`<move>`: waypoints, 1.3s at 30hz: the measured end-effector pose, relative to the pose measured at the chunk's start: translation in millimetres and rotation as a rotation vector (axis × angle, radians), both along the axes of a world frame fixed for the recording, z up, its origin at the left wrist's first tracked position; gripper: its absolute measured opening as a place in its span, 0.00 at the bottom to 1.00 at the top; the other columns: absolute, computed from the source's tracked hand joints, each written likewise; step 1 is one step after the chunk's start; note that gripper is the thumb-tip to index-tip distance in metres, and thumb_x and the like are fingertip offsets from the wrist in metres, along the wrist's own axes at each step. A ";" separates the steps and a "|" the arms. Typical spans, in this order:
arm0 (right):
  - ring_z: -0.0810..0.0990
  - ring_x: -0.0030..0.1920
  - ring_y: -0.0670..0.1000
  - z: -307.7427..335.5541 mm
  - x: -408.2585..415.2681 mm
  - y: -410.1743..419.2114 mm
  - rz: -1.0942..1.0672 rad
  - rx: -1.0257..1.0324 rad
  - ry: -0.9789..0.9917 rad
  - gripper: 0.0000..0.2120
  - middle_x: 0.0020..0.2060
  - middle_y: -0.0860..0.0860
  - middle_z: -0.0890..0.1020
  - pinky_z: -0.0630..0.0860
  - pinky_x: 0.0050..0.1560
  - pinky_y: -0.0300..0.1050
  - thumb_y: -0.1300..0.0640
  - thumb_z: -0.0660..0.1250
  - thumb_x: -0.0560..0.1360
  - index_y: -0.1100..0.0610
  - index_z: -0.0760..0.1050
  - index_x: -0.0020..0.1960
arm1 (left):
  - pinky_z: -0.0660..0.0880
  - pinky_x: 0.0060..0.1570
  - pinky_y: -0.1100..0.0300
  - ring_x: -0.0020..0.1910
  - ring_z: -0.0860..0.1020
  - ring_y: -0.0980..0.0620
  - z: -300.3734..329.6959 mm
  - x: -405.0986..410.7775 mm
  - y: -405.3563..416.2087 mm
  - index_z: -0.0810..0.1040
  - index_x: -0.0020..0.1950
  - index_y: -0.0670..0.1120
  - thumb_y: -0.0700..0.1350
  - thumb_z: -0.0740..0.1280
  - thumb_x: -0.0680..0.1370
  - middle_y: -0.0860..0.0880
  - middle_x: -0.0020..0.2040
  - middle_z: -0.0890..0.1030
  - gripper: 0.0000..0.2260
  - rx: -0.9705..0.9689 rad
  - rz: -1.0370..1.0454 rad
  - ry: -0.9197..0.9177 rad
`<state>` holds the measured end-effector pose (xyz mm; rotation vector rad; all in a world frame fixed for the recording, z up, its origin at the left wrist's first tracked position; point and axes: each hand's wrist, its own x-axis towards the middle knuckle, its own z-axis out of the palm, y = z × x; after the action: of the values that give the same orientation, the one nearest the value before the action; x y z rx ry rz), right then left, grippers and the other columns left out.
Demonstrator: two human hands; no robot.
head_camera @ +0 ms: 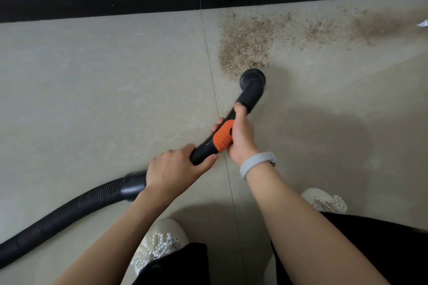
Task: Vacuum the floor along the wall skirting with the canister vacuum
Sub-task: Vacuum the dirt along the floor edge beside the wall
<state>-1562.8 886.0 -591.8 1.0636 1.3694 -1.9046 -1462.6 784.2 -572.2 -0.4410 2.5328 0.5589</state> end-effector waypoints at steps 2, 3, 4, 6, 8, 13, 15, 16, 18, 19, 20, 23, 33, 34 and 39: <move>0.72 0.21 0.53 0.9 11.5 -18.8 0.071 -0.014 -0.013 0.12 0.24 0.54 0.71 0.73 0.29 0.43 0.52 0.59 0.78 0.58 0.64 0.41 | 0.68 0.39 0.56 0.43 0.79 0.45 0.5 16.9 -12.5 0.70 0.40 0.52 0.69 0.57 0.72 0.50 0.37 0.78 0.21 -0.023 0.085 -0.014; 0.72 0.21 0.53 1.2 16.7 -26.7 0.100 -0.025 -0.014 0.12 0.24 0.54 0.72 0.73 0.30 0.43 0.52 0.59 0.78 0.58 0.64 0.41 | 0.68 0.39 0.56 0.43 0.79 0.44 0.4 23.8 -18.4 0.70 0.39 0.51 0.69 0.57 0.71 0.49 0.36 0.78 0.21 -0.033 0.123 -0.018; 0.72 0.21 0.53 1.9 20.7 -33.4 0.124 -0.034 -0.014 0.11 0.23 0.53 0.72 0.73 0.30 0.44 0.52 0.59 0.78 0.58 0.65 0.41 | 0.69 0.38 0.56 0.42 0.79 0.44 0.5 29.1 -23.1 0.70 0.38 0.51 0.69 0.58 0.71 0.49 0.36 0.79 0.21 -0.036 0.162 -0.019; 0.71 0.21 0.53 3.6 23.8 -40.6 0.153 -0.041 -0.016 0.11 0.24 0.53 0.72 0.73 0.31 0.44 0.52 0.59 0.78 0.58 0.65 0.42 | 0.69 0.38 0.56 0.39 0.78 0.44 0.5 33.8 -28.9 0.69 0.36 0.51 0.68 0.59 0.71 0.50 0.34 0.78 0.20 -0.030 0.214 -0.020; 0.72 0.22 0.53 4.8 21.2 -39.0 0.153 -0.036 -0.015 0.11 0.24 0.53 0.73 0.74 0.31 0.44 0.52 0.59 0.78 0.58 0.66 0.42 | 0.68 0.37 0.56 0.37 0.76 0.46 2.0 30.3 -28.5 0.68 0.35 0.51 0.68 0.59 0.71 0.51 0.33 0.77 0.20 -0.024 0.201 -0.031; 0.72 0.21 0.53 3.6 -0.5 -4.2 0.017 0.008 -0.014 0.12 0.25 0.54 0.71 0.73 0.30 0.44 0.52 0.60 0.78 0.59 0.64 0.42 | 0.68 0.37 0.57 0.38 0.76 0.48 0.0 -5.4 -5.5 0.67 0.36 0.52 0.70 0.55 0.72 0.53 0.34 0.76 0.21 -0.023 0.015 -0.041; 0.71 0.20 0.52 2.5 -12.5 15.1 -0.047 0.015 -0.006 0.13 0.26 0.54 0.70 0.72 0.29 0.43 0.51 0.59 0.78 0.59 0.64 0.42 | 0.69 0.38 0.58 0.39 0.78 0.48 -2.1 -23.5 8.2 0.68 0.38 0.52 0.71 0.55 0.72 0.53 0.35 0.76 0.22 -0.002 -0.061 -0.033; 0.71 0.20 0.52 2.1 -18.6 23.2 -0.065 0.016 0.000 0.13 0.26 0.54 0.70 0.73 0.28 0.42 0.51 0.59 0.78 0.59 0.64 0.42 | 0.70 0.38 0.58 0.40 0.78 0.48 -2.4 -31.8 14.0 0.68 0.39 0.53 0.71 0.55 0.72 0.53 0.36 0.76 0.22 0.010 -0.085 -0.026; 0.71 0.21 0.52 1.2 -29.4 33.6 -0.073 0.022 0.010 0.13 0.28 0.54 0.70 0.74 0.28 0.42 0.50 0.59 0.78 0.59 0.64 0.43 | 0.69 0.39 0.58 0.41 0.78 0.48 -2.8 -45.0 21.0 0.70 0.41 0.53 0.71 0.55 0.72 0.52 0.37 0.76 0.22 0.024 -0.106 -0.010; 0.72 0.21 0.52 0.7 -33.6 35.6 -0.075 0.022 0.011 0.13 0.29 0.54 0.70 0.75 0.28 0.42 0.50 0.59 0.78 0.58 0.64 0.43 | 0.69 0.39 0.58 0.41 0.78 0.48 -3.2 -49.2 22.1 0.70 0.42 0.53 0.71 0.55 0.73 0.52 0.37 0.76 0.22 0.024 -0.110 0.000; 0.72 0.22 0.52 0.5 -36.7 35.8 -0.075 0.020 0.011 0.12 0.29 0.54 0.70 0.75 0.28 0.42 0.49 0.59 0.78 0.58 0.64 0.44 | 0.69 0.39 0.58 0.40 0.77 0.48 -3.6 -51.8 21.9 0.70 0.42 0.53 0.71 0.54 0.73 0.52 0.37 0.77 0.22 0.022 -0.112 0.010; 0.72 0.22 0.52 -0.1 -40.2 29.2 -0.056 0.007 0.010 0.13 0.29 0.54 0.70 0.75 0.30 0.42 0.49 0.59 0.78 0.58 0.64 0.44 | 0.69 0.39 0.58 0.39 0.76 0.49 -4.3 -51.7 17.0 0.70 0.42 0.53 0.71 0.54 0.72 0.53 0.37 0.77 0.22 0.018 -0.087 0.030; 0.73 0.24 0.54 -0.8 -28.2 -9.2 0.117 -0.002 0.019 0.13 0.26 0.53 0.72 0.75 0.34 0.48 0.50 0.59 0.79 0.59 0.66 0.43 | 0.69 0.37 0.58 0.37 0.78 0.49 -4.4 -23.7 -8.2 0.70 0.38 0.51 0.71 0.55 0.71 0.52 0.33 0.77 0.23 -0.005 0.085 0.027; 0.73 0.24 0.54 -0.8 -27.2 -12.3 0.129 -0.004 0.018 0.12 0.26 0.53 0.73 0.75 0.34 0.47 0.49 0.59 0.79 0.58 0.66 0.44 | 0.68 0.36 0.58 0.37 0.77 0.49 -3.9 -21.6 -9.9 0.70 0.38 0.51 0.70 0.55 0.72 0.53 0.32 0.76 0.23 -0.004 0.100 0.031; 0.73 0.22 0.54 1.1 -24.8 -34.7 0.198 -0.019 -0.009 0.12 0.24 0.53 0.73 0.75 0.33 0.46 0.50 0.59 0.78 0.59 0.66 0.44 | 0.67 0.35 0.58 0.34 0.75 0.49 -1.0 -11.9 -22.5 0.67 0.34 0.50 0.69 0.57 0.72 0.52 0.31 0.75 0.22 -0.010 0.211 0.036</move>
<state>-1587.5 851.3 -590.7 0.8912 1.3938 -1.7629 -1474.5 761.7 -573.2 -0.7136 2.5404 0.6373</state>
